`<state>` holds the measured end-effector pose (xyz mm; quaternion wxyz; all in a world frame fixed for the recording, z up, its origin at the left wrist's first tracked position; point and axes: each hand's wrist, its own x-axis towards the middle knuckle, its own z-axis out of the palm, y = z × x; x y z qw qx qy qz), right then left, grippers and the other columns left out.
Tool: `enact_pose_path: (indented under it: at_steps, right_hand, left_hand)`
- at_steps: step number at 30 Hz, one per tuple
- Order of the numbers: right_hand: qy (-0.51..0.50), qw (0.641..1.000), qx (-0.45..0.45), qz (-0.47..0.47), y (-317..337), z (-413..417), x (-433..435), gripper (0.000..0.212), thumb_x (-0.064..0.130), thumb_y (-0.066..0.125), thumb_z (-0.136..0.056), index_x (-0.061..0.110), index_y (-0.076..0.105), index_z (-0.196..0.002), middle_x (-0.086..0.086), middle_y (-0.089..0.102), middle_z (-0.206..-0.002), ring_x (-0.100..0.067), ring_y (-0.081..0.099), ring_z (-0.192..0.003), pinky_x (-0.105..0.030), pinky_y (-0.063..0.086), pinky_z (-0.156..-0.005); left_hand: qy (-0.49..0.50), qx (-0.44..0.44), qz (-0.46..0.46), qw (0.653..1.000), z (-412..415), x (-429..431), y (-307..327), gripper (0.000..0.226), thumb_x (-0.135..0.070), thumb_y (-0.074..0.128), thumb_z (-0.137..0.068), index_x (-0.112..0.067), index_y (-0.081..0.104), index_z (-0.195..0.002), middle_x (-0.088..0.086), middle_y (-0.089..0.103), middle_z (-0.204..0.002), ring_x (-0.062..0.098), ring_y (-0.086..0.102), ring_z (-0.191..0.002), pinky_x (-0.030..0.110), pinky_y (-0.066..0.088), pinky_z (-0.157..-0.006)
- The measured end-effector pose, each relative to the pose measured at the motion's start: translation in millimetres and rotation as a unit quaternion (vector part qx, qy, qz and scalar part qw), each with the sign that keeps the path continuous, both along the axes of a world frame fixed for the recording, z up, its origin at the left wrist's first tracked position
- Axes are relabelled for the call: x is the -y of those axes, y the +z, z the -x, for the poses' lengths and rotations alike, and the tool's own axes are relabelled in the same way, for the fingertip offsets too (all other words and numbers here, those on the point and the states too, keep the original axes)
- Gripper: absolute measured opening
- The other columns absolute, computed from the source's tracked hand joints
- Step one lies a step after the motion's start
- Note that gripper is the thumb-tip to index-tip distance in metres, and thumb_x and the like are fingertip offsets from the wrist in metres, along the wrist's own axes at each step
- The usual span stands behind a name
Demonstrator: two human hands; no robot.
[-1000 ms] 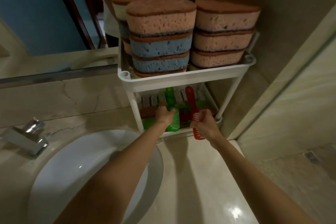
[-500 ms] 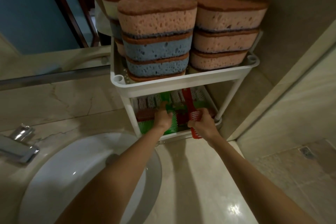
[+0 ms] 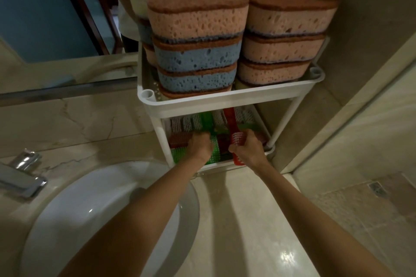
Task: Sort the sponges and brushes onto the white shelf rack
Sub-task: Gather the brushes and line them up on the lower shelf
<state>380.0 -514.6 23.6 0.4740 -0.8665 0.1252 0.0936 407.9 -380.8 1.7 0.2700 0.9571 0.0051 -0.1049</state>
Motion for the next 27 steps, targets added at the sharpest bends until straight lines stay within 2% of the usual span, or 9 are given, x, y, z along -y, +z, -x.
enact_pose_path:
  at_steps: [3, 5, 11, 13, 20, 27]
  right_hand:
    - [0.016, 0.999, 0.026, 0.025, 3.9, -11.4, -8.1, 0.054, 0.006, 0.063, -0.082, 0.005, 0.039, -0.130, -0.014, 0.056, -0.124, -0.028, 0.054, -0.115, -0.029, 0.044, -0.091]
    - [0.023, 0.997, 0.054, 0.044, 1.8, -20.2, -15.7, 0.052, 0.004, 0.062, -0.083, 0.003, 0.038, -0.130, -0.017, 0.057, -0.122, -0.031, 0.057, -0.112, -0.032, 0.046, -0.092]
    - [0.031, 0.986, 0.128, 0.104, -13.6, -31.4, -36.8, 0.060, 0.007, 0.055, -0.089, -0.004, 0.024, -0.139, -0.029, 0.048, -0.128, -0.042, 0.056, -0.107, -0.039, 0.046, -0.088]
    - [0.050, 0.985, 0.118, 0.117, -20.1, -31.8, -41.3, 0.059, 0.005, 0.052, -0.090, -0.005, 0.022, -0.140, -0.031, 0.046, -0.128, -0.043, 0.055, -0.108, -0.041, 0.045, -0.090]
    - [0.050, 0.985, 0.086, 0.140, -38.4, -24.6, -39.6, 0.042, 0.002, 0.043, -0.092, -0.005, 0.035, -0.133, -0.029, 0.043, -0.128, -0.043, 0.048, -0.114, -0.045, 0.038, -0.098]
    - [0.088, 0.983, 0.078, 0.142, -45.0, -14.1, -31.9, 0.050, 0.004, 0.040, -0.095, 0.001, 0.026, -0.143, -0.026, 0.035, -0.139, -0.040, 0.039, -0.125, -0.041, 0.032, -0.103]
  left_hand:
    - [-0.006, -0.006, 0.023, 1.000, -0.4, -3.0, -1.6, 0.029, -0.009, 0.053, -0.092, -0.005, 0.059, -0.120, 0.015, 0.060, -0.123, 0.028, 0.058, -0.113, 0.033, 0.046, -0.097]
    - [-0.005, -0.011, 0.029, 0.999, 0.1, -5.8, -1.3, 0.035, -0.008, 0.055, -0.091, -0.007, 0.056, -0.125, 0.015, 0.056, -0.130, 0.028, 0.055, -0.117, 0.033, 0.044, -0.101]
    - [-0.009, -0.024, 0.054, 0.998, 0.3, -12.0, -1.1, 0.043, -0.005, 0.056, -0.089, -0.005, 0.050, -0.131, 0.017, 0.052, -0.135, 0.029, 0.053, -0.121, 0.030, 0.043, -0.099]
    - [-0.008, -0.027, 0.054, 0.998, -0.2, -12.9, -2.2, 0.044, -0.006, 0.056, -0.089, -0.006, 0.050, -0.132, 0.016, 0.051, -0.135, 0.029, 0.053, -0.121, 0.030, 0.042, -0.099]
    - [-0.001, -0.032, 0.078, 0.996, -0.4, -13.9, -4.5, 0.040, -0.007, 0.058, -0.088, -0.006, 0.055, -0.128, 0.017, 0.056, -0.129, 0.029, 0.056, -0.116, 0.031, 0.046, -0.097]
    - [0.017, -0.049, 0.104, 0.993, 4.9, -14.1, -2.1, 0.043, -0.004, 0.057, -0.089, -0.006, 0.052, -0.131, 0.023, 0.062, -0.119, 0.034, 0.061, -0.108, 0.034, 0.049, -0.096]
